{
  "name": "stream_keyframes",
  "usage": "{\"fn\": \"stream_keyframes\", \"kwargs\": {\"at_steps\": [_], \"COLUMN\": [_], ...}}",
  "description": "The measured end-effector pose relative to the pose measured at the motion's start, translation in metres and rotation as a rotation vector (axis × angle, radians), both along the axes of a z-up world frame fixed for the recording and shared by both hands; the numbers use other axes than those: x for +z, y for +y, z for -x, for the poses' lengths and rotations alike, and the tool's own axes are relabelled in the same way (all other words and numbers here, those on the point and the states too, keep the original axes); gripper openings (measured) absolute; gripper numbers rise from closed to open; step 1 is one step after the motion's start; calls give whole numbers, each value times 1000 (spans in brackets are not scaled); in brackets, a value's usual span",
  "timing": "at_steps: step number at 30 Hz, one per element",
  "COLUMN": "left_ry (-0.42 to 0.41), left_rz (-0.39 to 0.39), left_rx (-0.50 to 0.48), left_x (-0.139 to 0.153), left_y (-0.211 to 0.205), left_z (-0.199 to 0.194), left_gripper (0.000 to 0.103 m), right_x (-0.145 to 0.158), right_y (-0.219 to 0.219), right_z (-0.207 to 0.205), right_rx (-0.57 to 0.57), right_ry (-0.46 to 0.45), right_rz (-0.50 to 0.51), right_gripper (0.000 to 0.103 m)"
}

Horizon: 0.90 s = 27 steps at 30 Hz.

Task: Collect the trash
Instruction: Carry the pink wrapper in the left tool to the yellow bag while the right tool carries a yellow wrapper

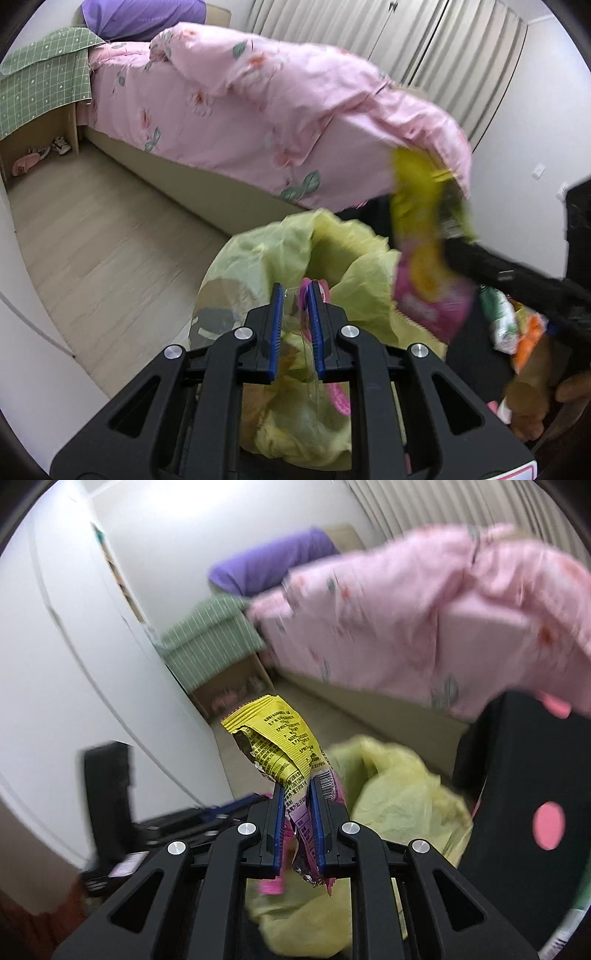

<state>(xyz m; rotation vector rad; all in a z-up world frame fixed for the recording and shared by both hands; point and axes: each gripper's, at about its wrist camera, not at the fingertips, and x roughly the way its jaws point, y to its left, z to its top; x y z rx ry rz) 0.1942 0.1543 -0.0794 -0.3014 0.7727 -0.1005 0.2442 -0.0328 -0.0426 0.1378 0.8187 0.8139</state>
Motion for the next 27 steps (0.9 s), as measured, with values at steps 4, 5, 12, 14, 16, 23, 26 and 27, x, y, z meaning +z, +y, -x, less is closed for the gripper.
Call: {"fn": "stream_keyframes", "kwargs": {"at_steps": [4,5,12,14,16,23,26,27], "left_ry": [30,35,50,45,45,15,-58,-76], "left_rz": [-24,-26,6,13,26,85,67,54], "left_rx": [-2,-3,-11,-8,-7,17,69,84], "left_x": [-16,-18,-28,-26,-24,-6,16,24], "left_y": [-2,-3,-4,-3,-1,6,12,13], "left_z": [-2,-2,-10,-12,-12,-7,0,1], "left_gripper": [13,13,13,13,13,32,42,44], "right_x": [-38,-43,-60,-59,-57,-54,-50,-48], "right_y": [7,7,-7,-4,-3,7,6,5], "right_z": [-10,-9,-13,-11,-6,6,11,13], "right_rx": [-12,-15,-10,5,22,65,66,74], "right_ry": [33,28,26,8,-11,-56,-84,-89], "right_rz": [170,205,296,313,325,369,360,357], "right_gripper": [14,14,14,14,14,23,39,45]}}
